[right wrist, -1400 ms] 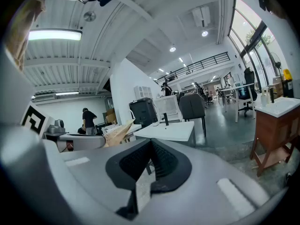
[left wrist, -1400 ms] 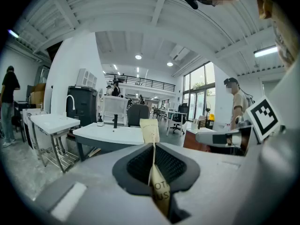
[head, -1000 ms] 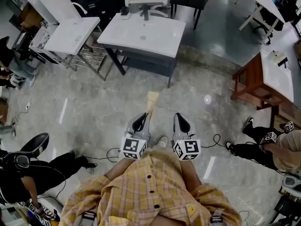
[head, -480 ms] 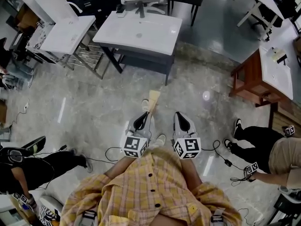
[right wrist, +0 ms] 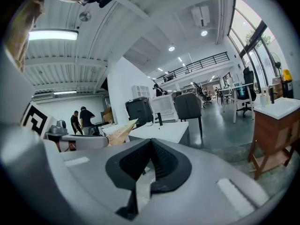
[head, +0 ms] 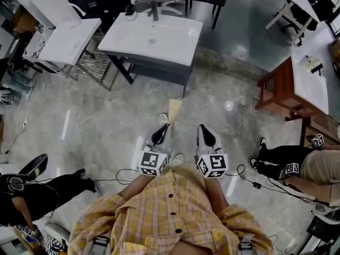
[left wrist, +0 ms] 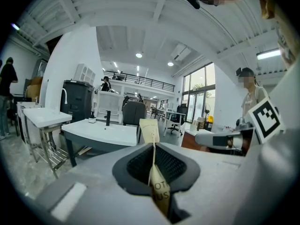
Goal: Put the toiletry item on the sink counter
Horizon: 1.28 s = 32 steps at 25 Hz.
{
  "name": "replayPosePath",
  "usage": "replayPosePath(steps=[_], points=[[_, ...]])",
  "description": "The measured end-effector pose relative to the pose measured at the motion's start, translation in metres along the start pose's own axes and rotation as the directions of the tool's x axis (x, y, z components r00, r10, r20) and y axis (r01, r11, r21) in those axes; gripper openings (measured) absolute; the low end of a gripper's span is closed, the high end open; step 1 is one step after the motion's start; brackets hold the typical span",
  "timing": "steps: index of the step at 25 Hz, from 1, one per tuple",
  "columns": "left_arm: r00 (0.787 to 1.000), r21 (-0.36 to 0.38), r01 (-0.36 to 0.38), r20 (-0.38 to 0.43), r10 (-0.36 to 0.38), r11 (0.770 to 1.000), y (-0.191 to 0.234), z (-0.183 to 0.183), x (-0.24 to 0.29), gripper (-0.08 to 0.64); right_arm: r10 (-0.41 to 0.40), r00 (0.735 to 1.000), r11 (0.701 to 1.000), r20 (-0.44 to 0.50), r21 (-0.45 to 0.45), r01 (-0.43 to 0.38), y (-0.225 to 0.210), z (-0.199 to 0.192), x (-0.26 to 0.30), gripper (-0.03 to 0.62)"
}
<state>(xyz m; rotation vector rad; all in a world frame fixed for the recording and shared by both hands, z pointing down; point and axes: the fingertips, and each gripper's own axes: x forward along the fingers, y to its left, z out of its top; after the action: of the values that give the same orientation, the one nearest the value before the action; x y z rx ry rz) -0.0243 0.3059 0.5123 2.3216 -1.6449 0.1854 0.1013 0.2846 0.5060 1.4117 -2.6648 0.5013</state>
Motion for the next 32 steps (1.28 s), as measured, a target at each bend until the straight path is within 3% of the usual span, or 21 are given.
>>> replayPosePath(steps=[7, 15, 26, 32], points=[[1.000, -0.002, 0.007, -0.006, -0.007, 1.000, 0.027, 0.013, 0.051, 0.012, -0.004, 1.000, 1.000, -0.011, 0.009, 0.004, -0.025, 0.012, 0.050, 0.000], [1.000, 0.002, 0.031, -0.003, -0.031, 1.000, 0.073, 0.053, 0.120, 0.012, -0.026, 1.000, 1.000, 0.005, 0.002, 0.026, -0.047, 0.054, 0.128, 0.000], [0.993, 0.006, 0.121, -0.012, -0.121, 0.993, 0.136, 0.100, 0.216, 0.012, -0.105, 0.994, 0.995, 0.010, 0.001, 0.105, -0.076, 0.096, 0.229, 0.000], [0.987, -0.027, 0.156, -0.021, -0.157, 0.987, 0.170, 0.114, 0.264, 0.012, -0.147, 0.989, 0.989, 0.016, 0.002, 0.147, -0.091, 0.109, 0.277, 0.000]])
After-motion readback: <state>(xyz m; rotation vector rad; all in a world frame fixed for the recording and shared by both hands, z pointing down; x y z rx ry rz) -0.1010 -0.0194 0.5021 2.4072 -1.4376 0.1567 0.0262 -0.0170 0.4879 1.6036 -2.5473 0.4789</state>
